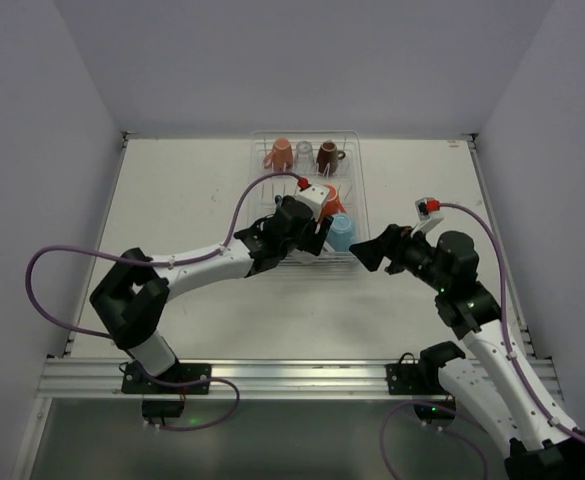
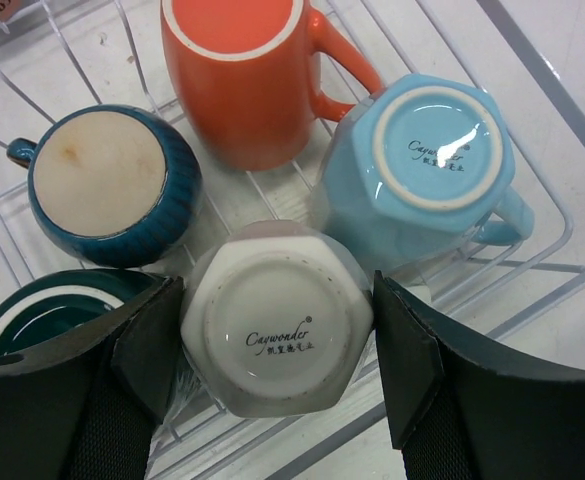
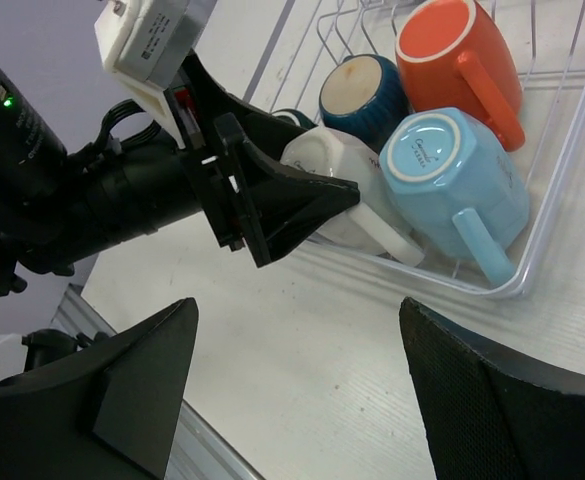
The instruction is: Unload the cups from the dish rack
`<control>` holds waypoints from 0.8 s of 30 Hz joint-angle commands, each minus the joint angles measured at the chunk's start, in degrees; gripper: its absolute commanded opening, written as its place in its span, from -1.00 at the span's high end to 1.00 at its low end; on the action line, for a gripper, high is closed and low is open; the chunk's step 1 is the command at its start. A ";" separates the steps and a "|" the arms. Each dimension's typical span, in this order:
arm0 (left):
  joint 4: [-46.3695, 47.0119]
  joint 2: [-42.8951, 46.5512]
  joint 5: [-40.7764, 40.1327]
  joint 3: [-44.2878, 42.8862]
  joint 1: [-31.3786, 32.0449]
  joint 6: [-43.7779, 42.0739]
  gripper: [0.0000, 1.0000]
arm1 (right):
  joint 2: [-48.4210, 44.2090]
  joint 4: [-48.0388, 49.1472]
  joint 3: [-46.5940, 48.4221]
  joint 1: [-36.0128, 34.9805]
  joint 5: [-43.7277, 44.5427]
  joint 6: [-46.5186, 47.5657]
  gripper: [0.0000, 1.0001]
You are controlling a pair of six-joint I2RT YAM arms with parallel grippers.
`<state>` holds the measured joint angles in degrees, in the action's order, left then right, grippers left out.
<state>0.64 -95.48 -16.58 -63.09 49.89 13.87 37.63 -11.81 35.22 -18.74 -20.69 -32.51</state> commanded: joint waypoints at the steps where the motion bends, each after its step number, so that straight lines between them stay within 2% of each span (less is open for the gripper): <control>1: 5.59 8.02 -0.66 -1.33 -0.58 -0.07 0.75 | 0.96 4.95 -0.77 -0.15 -0.76 -2.55 -0.69; 8: 6.03 16.37 1.37 0.33 -1.02 2.21 0.79 | 3.33 16.89 -2.70 -0.16 -1.99 -12.39 -0.59; 15: 9.27 27.43 4.09 6.83 -2.16 4.50 0.87 | 8.16 25.43 -1.74 -0.24 -0.06 -21.01 -0.56; 18: 13.83 32.35 9.53 10.87 -2.78 4.68 0.88 | 11.41 27.63 -0.34 -0.16 0.03 -23.73 -0.57; 22: 21.14 37.90 18.84 15.97 -2.95 3.89 0.87 | 15.80 32.19 -0.33 -0.24 -4.25 -29.95 -0.59; 24: 23.68 39.92 20.61 17.65 -3.04 3.80 0.87 | 17.74 35.53 -1.72 -0.24 -5.76 -33.12 -0.61</control>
<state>7.66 -60.38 -2.96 -45.58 47.00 16.95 53.87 15.46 32.80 -18.76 -23.03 -58.48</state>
